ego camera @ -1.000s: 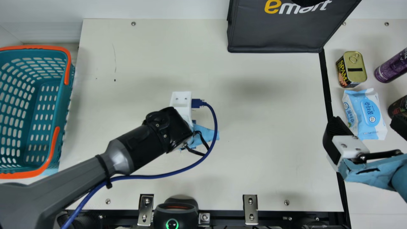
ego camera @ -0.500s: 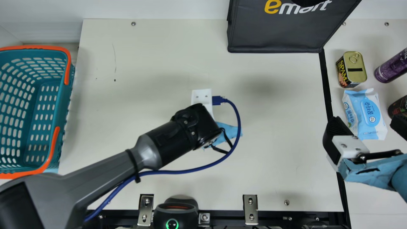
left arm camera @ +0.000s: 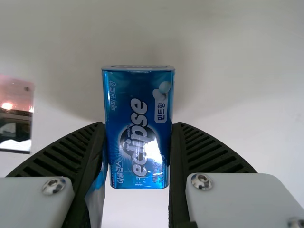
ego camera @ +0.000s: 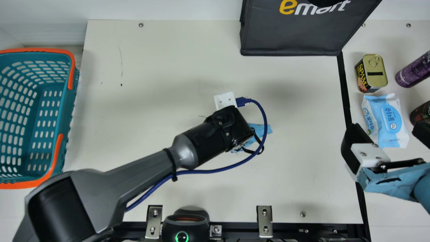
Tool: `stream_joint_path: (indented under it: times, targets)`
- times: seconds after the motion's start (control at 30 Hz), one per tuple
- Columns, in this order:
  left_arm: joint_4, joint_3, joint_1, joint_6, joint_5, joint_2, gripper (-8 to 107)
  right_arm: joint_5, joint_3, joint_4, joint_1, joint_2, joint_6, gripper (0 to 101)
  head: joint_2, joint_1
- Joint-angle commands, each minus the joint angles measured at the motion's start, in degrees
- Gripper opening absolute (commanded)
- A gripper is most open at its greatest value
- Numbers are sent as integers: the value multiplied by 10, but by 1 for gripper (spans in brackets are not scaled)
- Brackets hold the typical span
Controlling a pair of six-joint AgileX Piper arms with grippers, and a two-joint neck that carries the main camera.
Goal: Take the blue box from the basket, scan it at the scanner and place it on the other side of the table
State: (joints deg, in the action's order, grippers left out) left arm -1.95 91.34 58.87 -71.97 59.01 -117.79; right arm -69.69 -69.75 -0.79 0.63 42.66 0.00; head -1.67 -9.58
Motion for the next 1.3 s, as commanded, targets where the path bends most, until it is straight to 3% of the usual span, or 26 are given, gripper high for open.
stream_joint_path:
  times: [0.0, 0.7, 1.0, 1.27]
  targets:
    - [3, 3, 1, -5, -3, -6, -8, 0, 0, 0, 0, 0, 0, 95, 1, 17]
    - [66, 13, -7, 10, -13, -31, 59, 0, 0, 0, 0, 0, 0, 95, 1, 17]
    - [112, -11, -26, 57, -42, -5, 89, 1, 0, 0, 0, 0, 0, 95, 1, 17]
    - [170, -85, -89, 182, -95, 99, 90, 1, 0, 0, 0, 0, 0, 95, 1, 17]
